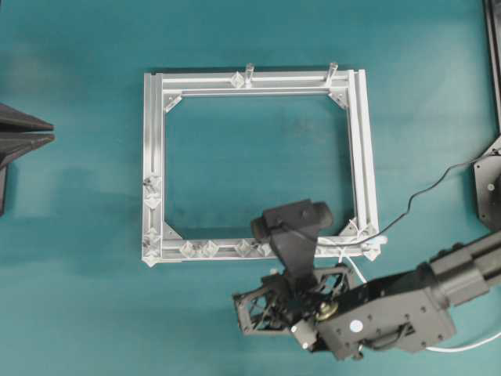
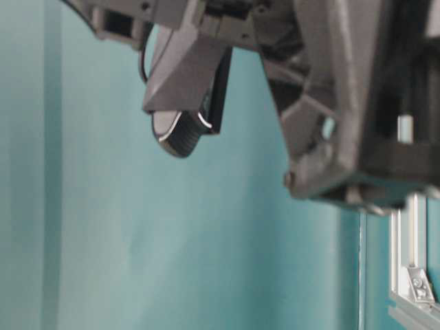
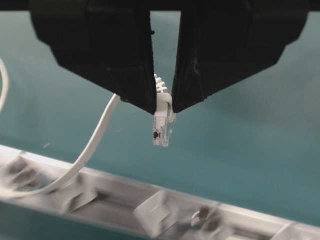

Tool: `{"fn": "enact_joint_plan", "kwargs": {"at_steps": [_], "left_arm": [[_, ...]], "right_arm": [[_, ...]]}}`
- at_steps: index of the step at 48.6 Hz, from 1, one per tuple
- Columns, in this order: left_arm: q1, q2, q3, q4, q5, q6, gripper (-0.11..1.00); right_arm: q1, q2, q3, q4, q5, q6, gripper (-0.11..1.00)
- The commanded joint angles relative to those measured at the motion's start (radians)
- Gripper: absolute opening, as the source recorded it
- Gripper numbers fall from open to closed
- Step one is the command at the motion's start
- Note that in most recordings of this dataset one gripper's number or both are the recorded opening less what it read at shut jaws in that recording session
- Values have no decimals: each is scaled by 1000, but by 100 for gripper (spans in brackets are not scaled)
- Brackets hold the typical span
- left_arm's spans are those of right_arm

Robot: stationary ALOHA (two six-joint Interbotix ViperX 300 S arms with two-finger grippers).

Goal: Move the cable alternately left and right between 8 closely spaced pins so it hooks onto each one.

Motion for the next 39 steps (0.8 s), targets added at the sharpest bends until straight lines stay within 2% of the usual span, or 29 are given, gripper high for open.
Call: {"fn": "enact_joint_plan", "kwargs": {"at_steps": [1,16,27,39], "left_arm": [[0,9,-9,3,-9,-8,24],[0,8,-9,3,-9,-8,24],[0,9,-9,3,-11,-8,24],[0,8,-8,3,-11,-8,24]], "right_arm": [[15,-9,-41,2,8,0,13],[8,8,-71,-8,23,0,13],[-20,49,-138,-43,5,-15,13],[-48,106,-216,-48,-40,-104,13]]}}
